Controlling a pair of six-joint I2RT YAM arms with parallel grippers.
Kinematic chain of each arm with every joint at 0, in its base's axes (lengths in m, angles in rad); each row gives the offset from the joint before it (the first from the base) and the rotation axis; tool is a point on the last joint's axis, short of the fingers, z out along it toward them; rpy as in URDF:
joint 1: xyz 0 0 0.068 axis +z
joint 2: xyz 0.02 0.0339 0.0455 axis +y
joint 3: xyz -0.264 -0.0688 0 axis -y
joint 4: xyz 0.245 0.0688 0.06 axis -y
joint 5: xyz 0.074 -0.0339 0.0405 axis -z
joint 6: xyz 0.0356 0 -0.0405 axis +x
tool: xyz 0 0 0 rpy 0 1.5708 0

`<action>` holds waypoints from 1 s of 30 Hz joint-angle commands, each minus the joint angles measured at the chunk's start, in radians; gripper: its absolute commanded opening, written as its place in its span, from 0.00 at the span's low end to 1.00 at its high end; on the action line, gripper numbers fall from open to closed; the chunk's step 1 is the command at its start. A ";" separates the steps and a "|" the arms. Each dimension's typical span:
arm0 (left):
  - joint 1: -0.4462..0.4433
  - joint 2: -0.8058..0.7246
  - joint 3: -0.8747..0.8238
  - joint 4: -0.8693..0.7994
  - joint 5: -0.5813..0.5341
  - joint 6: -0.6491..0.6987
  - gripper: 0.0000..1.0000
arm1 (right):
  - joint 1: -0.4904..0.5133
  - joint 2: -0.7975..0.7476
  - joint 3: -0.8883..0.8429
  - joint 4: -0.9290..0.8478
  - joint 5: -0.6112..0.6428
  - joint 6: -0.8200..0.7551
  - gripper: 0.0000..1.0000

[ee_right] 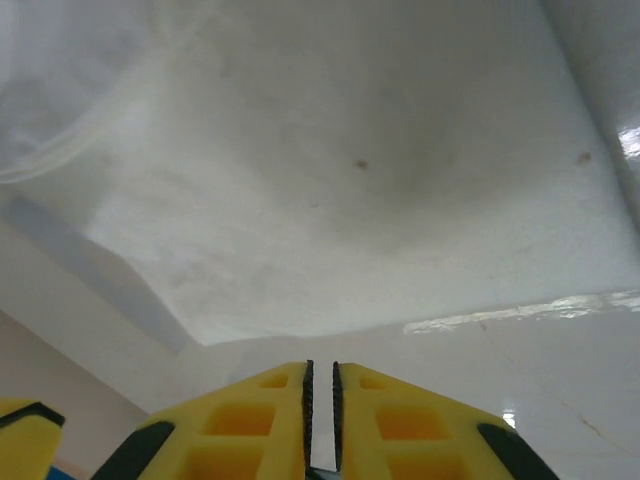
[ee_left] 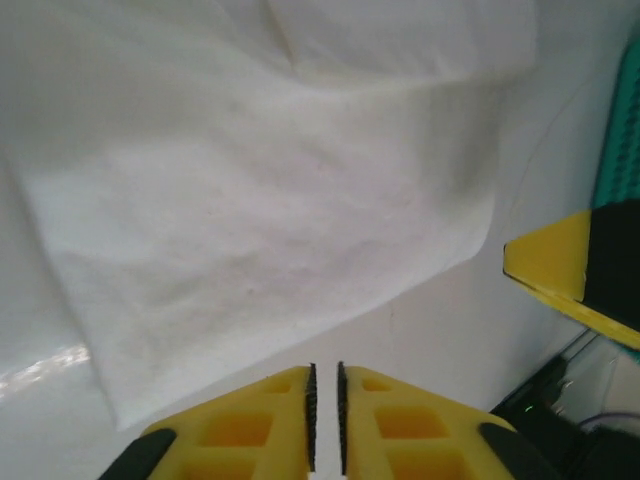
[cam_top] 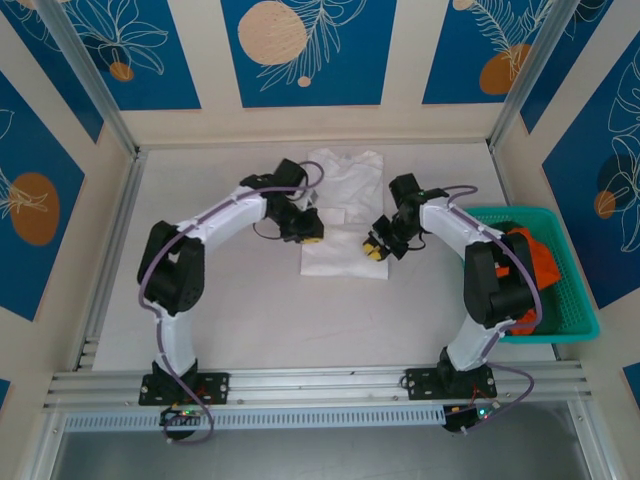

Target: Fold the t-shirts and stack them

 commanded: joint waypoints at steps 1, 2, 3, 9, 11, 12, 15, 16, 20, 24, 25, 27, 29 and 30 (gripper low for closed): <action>-0.020 0.065 0.004 0.031 -0.053 0.070 0.06 | 0.005 0.051 -0.031 0.090 -0.004 0.046 0.14; -0.022 0.076 -0.004 0.056 -0.069 0.064 0.06 | 0.005 0.062 -0.037 0.105 -0.004 0.057 0.14; -0.021 0.095 -0.008 0.080 -0.073 0.056 0.06 | 0.009 0.081 -0.045 0.134 -0.005 0.074 0.14; -0.023 0.160 -0.093 0.115 -0.112 0.103 0.06 | 0.038 0.160 -0.060 0.157 -0.005 0.088 0.13; -0.024 0.144 -0.184 0.146 -0.115 0.118 0.07 | 0.059 0.159 -0.080 0.155 0.004 0.074 0.13; -0.024 0.130 -0.229 0.154 -0.123 0.125 0.07 | 0.072 0.159 -0.089 0.150 0.009 0.061 0.13; -0.025 0.067 -0.369 0.188 -0.123 0.125 0.07 | 0.105 0.145 -0.128 0.143 0.014 0.046 0.13; -0.024 0.037 -0.421 0.202 -0.121 0.120 0.07 | 0.121 0.136 -0.144 0.154 0.013 0.040 0.13; -0.025 -0.100 -0.615 0.230 -0.131 0.102 0.09 | 0.195 0.114 -0.154 0.104 0.038 0.003 0.13; -0.027 -0.233 -0.766 0.223 -0.107 0.080 0.11 | 0.263 0.045 -0.223 0.069 0.073 0.047 0.13; -0.030 -0.267 -0.801 0.223 -0.089 0.070 0.13 | 0.279 0.027 -0.240 0.056 0.082 0.065 0.13; -0.034 -0.325 -0.856 0.223 -0.051 0.054 0.16 | 0.314 -0.010 -0.275 0.023 0.095 0.104 0.13; -0.039 -0.380 -0.888 0.206 -0.033 0.043 0.19 | 0.348 -0.050 -0.302 0.003 0.106 0.138 0.14; -0.039 -0.411 -0.897 0.192 -0.032 0.036 0.19 | 0.368 -0.074 -0.313 -0.004 0.111 0.152 0.15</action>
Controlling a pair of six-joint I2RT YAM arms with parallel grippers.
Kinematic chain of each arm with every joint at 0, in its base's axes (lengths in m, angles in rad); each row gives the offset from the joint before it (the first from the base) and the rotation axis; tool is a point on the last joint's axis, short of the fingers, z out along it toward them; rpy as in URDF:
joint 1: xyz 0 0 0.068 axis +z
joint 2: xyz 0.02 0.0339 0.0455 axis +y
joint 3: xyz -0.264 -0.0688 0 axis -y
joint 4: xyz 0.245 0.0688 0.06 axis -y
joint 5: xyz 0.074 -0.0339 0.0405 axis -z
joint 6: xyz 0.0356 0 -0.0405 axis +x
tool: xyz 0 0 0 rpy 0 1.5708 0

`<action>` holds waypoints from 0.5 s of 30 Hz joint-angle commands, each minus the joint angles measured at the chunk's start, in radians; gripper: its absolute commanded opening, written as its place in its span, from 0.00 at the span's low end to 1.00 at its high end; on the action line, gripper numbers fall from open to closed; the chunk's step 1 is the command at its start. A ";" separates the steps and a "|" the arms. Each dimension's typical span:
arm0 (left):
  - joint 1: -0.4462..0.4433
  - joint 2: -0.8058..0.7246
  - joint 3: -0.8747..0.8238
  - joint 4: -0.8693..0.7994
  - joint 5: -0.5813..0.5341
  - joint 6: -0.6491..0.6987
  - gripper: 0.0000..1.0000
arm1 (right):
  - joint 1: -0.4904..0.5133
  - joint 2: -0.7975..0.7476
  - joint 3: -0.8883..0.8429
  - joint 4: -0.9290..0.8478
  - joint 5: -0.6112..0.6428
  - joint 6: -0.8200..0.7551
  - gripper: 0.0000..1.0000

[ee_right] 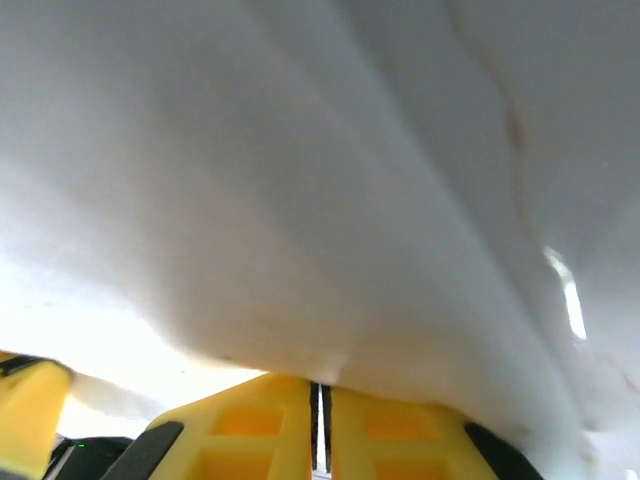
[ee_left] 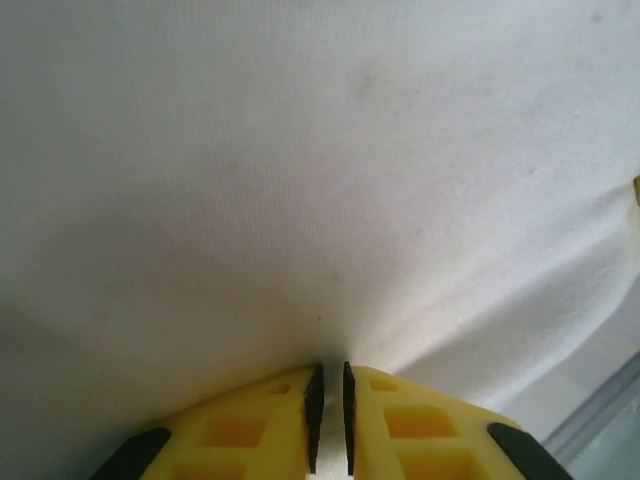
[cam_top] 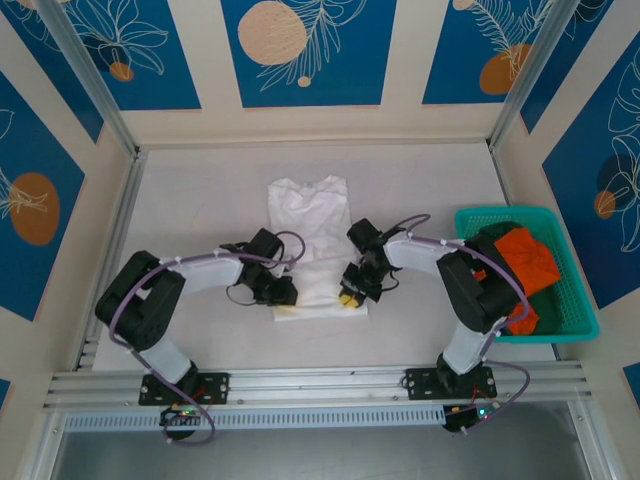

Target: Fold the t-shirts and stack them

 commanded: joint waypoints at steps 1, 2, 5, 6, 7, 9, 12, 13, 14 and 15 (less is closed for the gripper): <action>-0.005 -0.060 -0.071 -0.167 -0.038 -0.030 0.21 | 0.044 -0.065 -0.050 -0.130 0.092 0.077 0.16; -0.004 -0.084 -0.072 -0.176 -0.042 -0.036 0.22 | 0.057 -0.081 -0.047 -0.138 0.104 0.078 0.17; -0.004 -0.125 -0.045 -0.192 -0.058 -0.067 0.30 | 0.060 -0.094 -0.017 -0.176 0.134 0.060 0.20; -0.004 -0.124 -0.023 -0.198 -0.062 -0.076 0.31 | 0.053 -0.093 -0.003 -0.184 0.144 0.045 0.22; -0.005 -0.120 0.000 -0.200 -0.071 -0.085 0.32 | 0.044 -0.089 0.013 -0.181 0.153 0.021 0.24; -0.004 -0.101 0.043 -0.196 -0.096 -0.098 0.32 | 0.024 -0.065 0.047 -0.172 0.158 -0.026 0.25; 0.002 -0.071 0.115 -0.207 -0.147 -0.128 0.32 | -0.011 -0.005 0.116 -0.171 0.131 -0.099 0.26; 0.002 -0.067 0.131 -0.201 -0.165 -0.144 0.32 | -0.017 0.015 0.142 -0.170 0.128 -0.124 0.26; 0.002 -0.064 0.147 -0.191 -0.177 -0.158 0.33 | -0.021 0.033 0.172 -0.179 0.133 -0.147 0.26; 0.004 -0.056 0.163 -0.189 -0.182 -0.170 0.33 | -0.025 0.056 0.210 -0.203 0.146 -0.171 0.26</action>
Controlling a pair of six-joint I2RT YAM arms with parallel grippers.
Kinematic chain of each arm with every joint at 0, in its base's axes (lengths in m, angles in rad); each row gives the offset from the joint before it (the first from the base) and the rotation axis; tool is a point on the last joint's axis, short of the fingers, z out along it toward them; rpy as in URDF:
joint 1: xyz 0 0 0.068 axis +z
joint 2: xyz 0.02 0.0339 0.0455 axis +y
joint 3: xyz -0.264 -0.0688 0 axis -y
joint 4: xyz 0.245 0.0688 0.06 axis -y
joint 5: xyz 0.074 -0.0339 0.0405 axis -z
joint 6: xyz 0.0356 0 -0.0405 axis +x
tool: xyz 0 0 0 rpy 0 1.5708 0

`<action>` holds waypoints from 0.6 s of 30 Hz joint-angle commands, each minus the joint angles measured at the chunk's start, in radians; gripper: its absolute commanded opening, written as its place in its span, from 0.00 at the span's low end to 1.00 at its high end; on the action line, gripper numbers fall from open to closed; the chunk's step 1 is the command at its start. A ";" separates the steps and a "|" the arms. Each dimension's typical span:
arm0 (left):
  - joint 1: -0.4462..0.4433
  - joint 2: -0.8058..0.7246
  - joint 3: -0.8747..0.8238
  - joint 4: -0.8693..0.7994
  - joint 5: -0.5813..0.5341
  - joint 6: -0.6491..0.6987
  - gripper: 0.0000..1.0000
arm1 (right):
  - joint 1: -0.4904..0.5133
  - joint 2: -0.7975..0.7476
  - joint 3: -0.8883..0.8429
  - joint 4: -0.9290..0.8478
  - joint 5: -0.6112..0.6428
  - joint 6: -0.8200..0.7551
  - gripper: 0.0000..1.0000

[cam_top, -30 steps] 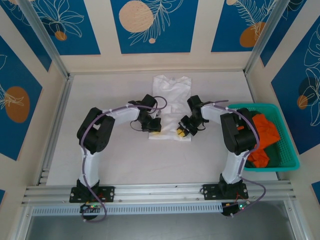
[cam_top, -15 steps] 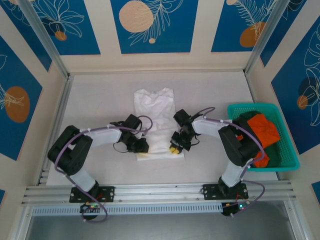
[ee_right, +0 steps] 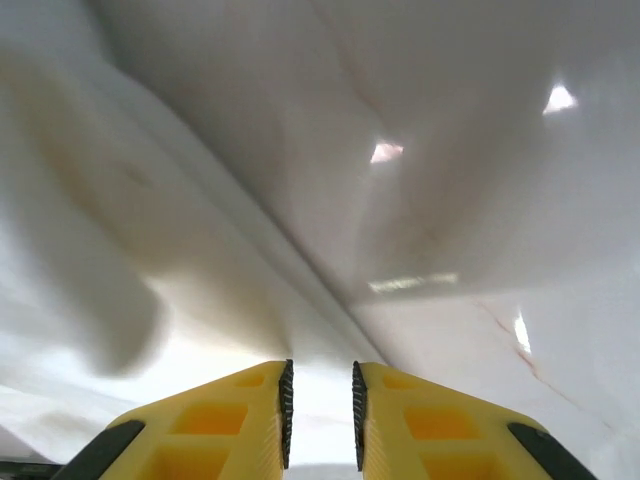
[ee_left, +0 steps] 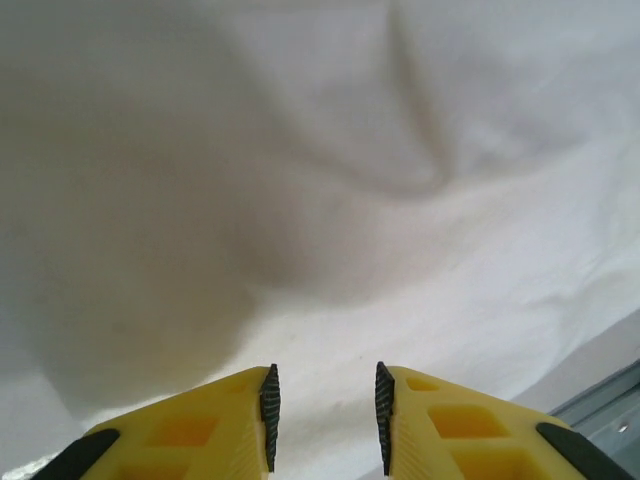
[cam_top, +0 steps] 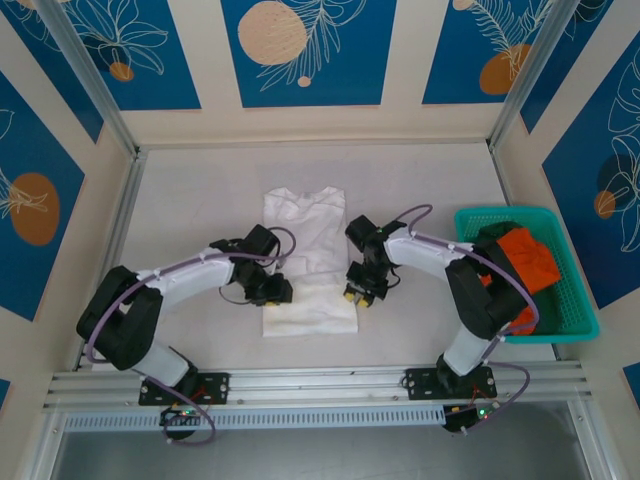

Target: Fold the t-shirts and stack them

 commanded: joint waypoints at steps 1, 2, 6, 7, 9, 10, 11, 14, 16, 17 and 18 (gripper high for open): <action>0.006 0.034 0.073 -0.015 -0.062 -0.054 0.34 | -0.017 0.064 0.106 -0.071 0.030 -0.116 0.26; 0.006 0.052 0.096 -0.019 -0.066 -0.052 0.34 | -0.021 0.079 0.126 -0.081 0.033 -0.131 0.26; 0.016 0.130 0.156 -0.024 -0.103 -0.044 0.35 | -0.051 0.133 0.171 -0.046 0.005 -0.173 0.26; 0.020 0.137 0.160 -0.010 -0.110 -0.046 0.36 | -0.059 0.146 0.186 -0.039 0.000 -0.177 0.26; 0.030 0.150 0.176 0.003 -0.114 -0.057 0.40 | -0.075 0.166 0.214 -0.036 -0.016 -0.177 0.26; 0.035 0.161 0.189 0.006 -0.109 -0.059 0.41 | -0.085 0.172 0.222 -0.028 -0.033 -0.173 0.26; 0.038 0.168 0.205 0.002 -0.111 -0.059 0.42 | -0.097 0.178 0.228 -0.019 -0.055 -0.164 0.26; 0.047 0.185 0.243 -0.012 -0.130 -0.048 0.43 | -0.124 0.190 0.248 0.003 -0.107 -0.128 0.26; 0.063 0.192 0.258 -0.011 -0.136 -0.046 0.44 | -0.141 0.199 0.262 0.007 -0.131 -0.105 0.26; 0.071 0.194 0.263 -0.008 -0.136 -0.046 0.44 | -0.147 0.202 0.267 0.012 -0.145 -0.093 0.26; 0.081 0.196 0.268 -0.005 -0.137 -0.048 0.44 | -0.155 0.209 0.272 0.021 -0.160 -0.078 0.26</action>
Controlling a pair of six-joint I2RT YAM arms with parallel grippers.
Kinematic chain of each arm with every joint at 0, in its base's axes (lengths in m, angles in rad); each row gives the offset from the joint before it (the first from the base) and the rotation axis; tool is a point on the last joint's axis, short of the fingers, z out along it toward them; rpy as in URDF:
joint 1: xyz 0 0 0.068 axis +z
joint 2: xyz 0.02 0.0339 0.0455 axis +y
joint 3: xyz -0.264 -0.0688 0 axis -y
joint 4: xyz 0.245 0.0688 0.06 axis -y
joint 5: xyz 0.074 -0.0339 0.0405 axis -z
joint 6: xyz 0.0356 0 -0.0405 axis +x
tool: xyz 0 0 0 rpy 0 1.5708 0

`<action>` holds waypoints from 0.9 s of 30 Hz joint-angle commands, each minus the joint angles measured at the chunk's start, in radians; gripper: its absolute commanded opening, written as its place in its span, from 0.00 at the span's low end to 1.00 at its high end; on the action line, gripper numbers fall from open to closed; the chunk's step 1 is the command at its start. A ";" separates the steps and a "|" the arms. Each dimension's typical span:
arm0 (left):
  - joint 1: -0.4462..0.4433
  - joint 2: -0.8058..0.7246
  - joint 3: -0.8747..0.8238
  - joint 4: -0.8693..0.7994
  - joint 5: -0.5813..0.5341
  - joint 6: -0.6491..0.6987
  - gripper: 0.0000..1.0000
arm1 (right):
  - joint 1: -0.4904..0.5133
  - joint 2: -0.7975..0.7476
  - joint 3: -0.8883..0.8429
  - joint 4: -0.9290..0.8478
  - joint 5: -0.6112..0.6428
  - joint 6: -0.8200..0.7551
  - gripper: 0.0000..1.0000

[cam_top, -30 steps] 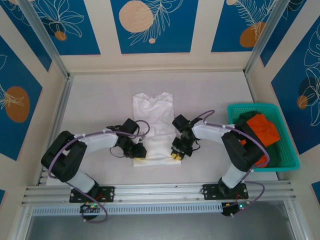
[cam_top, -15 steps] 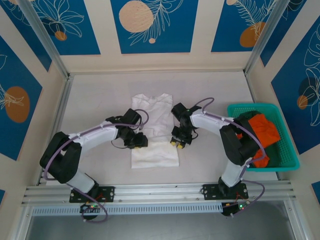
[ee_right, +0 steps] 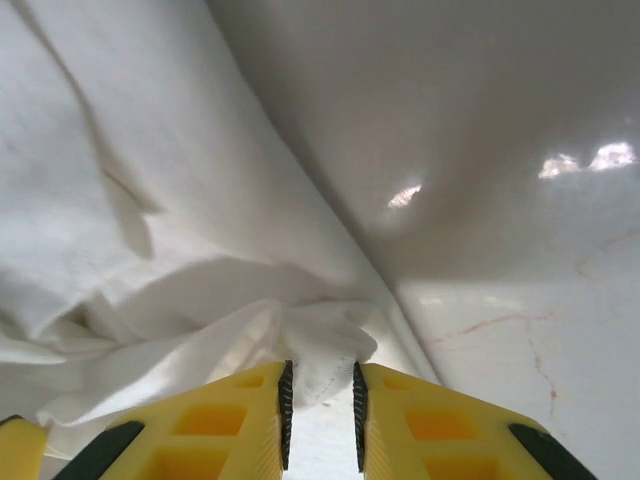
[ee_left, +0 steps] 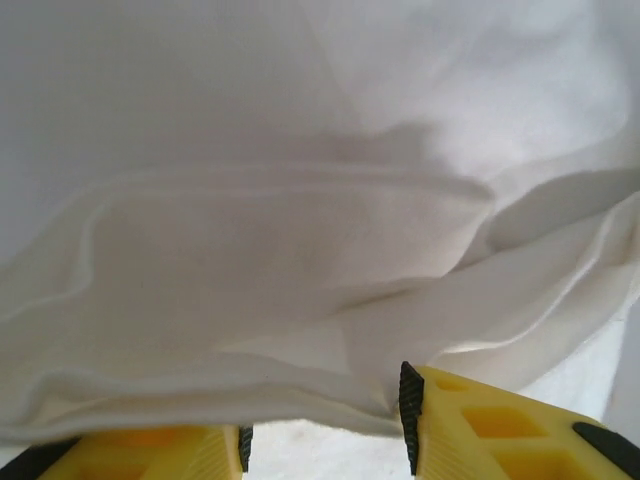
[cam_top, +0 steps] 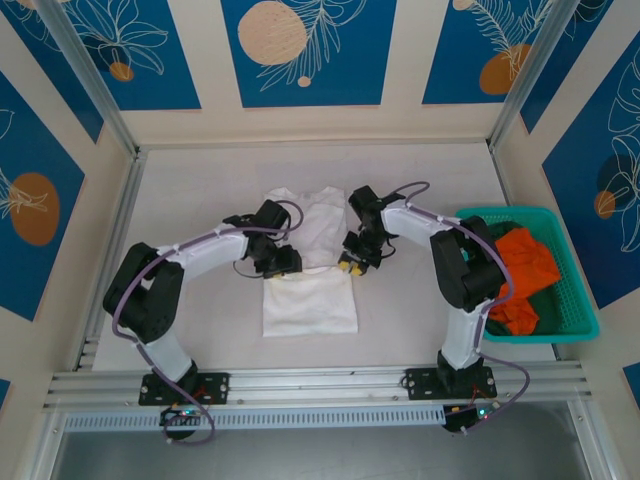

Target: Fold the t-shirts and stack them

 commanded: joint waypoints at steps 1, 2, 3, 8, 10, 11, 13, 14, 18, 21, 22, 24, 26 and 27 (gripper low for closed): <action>0.041 0.016 0.036 -0.006 -0.025 0.001 0.44 | -0.026 0.030 0.043 0.010 -0.091 0.062 0.26; 0.055 0.020 0.037 0.001 -0.024 -0.002 0.46 | -0.035 0.043 0.057 0.007 -0.098 0.074 0.26; 0.065 0.023 0.038 0.005 -0.016 -0.002 0.46 | -0.043 0.050 0.070 0.003 -0.101 0.081 0.26; 0.134 0.034 0.070 0.008 0.008 0.005 0.47 | -0.080 0.073 0.123 -0.011 -0.114 0.106 0.27; 0.155 0.031 0.095 -0.014 0.014 0.016 0.48 | -0.089 0.068 0.138 -0.025 -0.107 0.104 0.28; 0.160 0.026 0.111 -0.036 0.011 0.028 0.48 | -0.092 0.060 0.143 -0.033 -0.102 0.099 0.28; 0.159 0.006 0.136 -0.068 0.007 0.067 0.48 | -0.082 0.004 0.123 -0.021 -0.066 0.085 0.28; 0.157 -0.013 0.140 -0.082 0.011 0.081 0.48 | -0.072 -0.033 0.099 -0.001 -0.047 0.076 0.28; 0.121 -0.090 0.108 -0.108 0.067 0.162 0.33 | -0.018 -0.148 -0.023 0.105 -0.084 0.046 0.23; 0.072 -0.102 0.067 -0.116 0.153 0.213 0.19 | 0.026 -0.133 -0.051 0.122 -0.150 0.018 0.18; 0.056 -0.096 0.056 -0.111 0.173 0.222 0.18 | 0.039 -0.112 -0.044 0.120 -0.158 0.014 0.15; 0.028 -0.075 0.053 -0.099 0.189 0.230 0.18 | 0.055 -0.073 -0.026 0.125 -0.177 0.017 0.13; 0.008 -0.035 0.068 -0.081 0.200 0.227 0.20 | 0.076 -0.017 0.017 0.112 -0.176 0.015 0.11; 0.000 -0.015 0.076 -0.072 0.192 0.228 0.22 | 0.082 0.002 0.037 0.102 -0.160 0.015 0.11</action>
